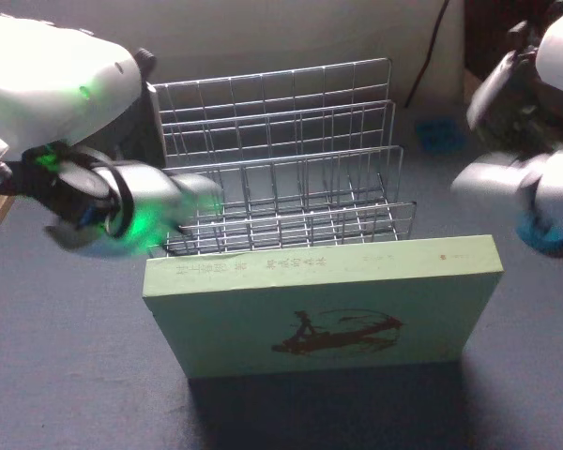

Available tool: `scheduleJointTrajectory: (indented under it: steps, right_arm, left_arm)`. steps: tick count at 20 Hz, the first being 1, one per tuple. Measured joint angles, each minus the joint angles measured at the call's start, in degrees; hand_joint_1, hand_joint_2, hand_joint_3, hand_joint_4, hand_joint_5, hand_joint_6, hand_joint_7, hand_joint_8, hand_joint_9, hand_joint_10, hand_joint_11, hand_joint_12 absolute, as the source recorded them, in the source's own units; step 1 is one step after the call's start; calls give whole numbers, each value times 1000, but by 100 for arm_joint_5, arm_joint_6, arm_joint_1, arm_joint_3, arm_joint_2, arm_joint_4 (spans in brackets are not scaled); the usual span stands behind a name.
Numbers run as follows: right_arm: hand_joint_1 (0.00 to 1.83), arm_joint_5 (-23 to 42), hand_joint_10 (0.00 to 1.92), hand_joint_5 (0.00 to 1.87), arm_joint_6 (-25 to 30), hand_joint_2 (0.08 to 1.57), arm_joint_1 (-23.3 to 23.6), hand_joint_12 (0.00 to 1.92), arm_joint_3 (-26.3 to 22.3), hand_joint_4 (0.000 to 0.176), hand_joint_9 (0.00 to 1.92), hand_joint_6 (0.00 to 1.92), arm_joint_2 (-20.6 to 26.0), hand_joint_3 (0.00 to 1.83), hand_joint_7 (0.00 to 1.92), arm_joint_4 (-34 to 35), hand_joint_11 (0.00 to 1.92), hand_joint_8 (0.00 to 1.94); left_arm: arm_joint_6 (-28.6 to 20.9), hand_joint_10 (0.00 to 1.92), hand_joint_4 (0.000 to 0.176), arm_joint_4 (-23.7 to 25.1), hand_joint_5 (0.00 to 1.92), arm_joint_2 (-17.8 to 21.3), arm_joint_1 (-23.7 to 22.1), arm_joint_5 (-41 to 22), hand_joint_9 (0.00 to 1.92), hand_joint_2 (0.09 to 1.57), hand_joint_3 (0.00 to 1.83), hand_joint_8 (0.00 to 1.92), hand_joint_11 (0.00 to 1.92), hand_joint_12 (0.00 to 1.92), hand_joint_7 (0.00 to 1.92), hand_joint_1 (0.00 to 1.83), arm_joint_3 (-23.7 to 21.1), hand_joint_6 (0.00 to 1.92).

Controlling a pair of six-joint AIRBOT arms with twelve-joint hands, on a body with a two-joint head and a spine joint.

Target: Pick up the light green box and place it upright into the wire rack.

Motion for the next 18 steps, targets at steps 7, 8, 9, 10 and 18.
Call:
scheduleJointTrajectory:
  steps: [7,8,9,10,18]
  right_arm:
    - [94,-195,2,212,-20,1039,146,869,-35,0,163,2,-98,16,228,321,0,0]
    - [90,-271,1,208,-195,1042,278,849,-35,0,162,1,-188,13,223,560,0,1]
    - [88,-380,1,197,-407,1050,374,840,-35,0,162,0,-302,14,218,831,0,0]
    - [87,-588,1,195,-568,1053,442,838,-35,0,162,0,-490,14,218,1064,0,1]
    - [548,-2131,1,178,-1099,958,782,760,-35,0,130,0,-1781,0,202,2092,0,0]
  left_arm:
    - [46,1,30,-2,337,0,57,7,260,1148,7,7,0,631,312,82,2,5]
    - [48,1,30,-17,337,0,63,-31,260,1148,6,7,0,630,313,83,52,4]
    - [59,1,30,-9,336,2,70,-63,260,1148,6,8,0,630,315,84,118,4]
    - [101,0,31,-2,330,39,70,-85,259,1148,5,7,0,630,316,86,179,1]
    - [404,0,30,7,310,455,120,-542,247,1148,3,0,0,626,301,89,546,0]
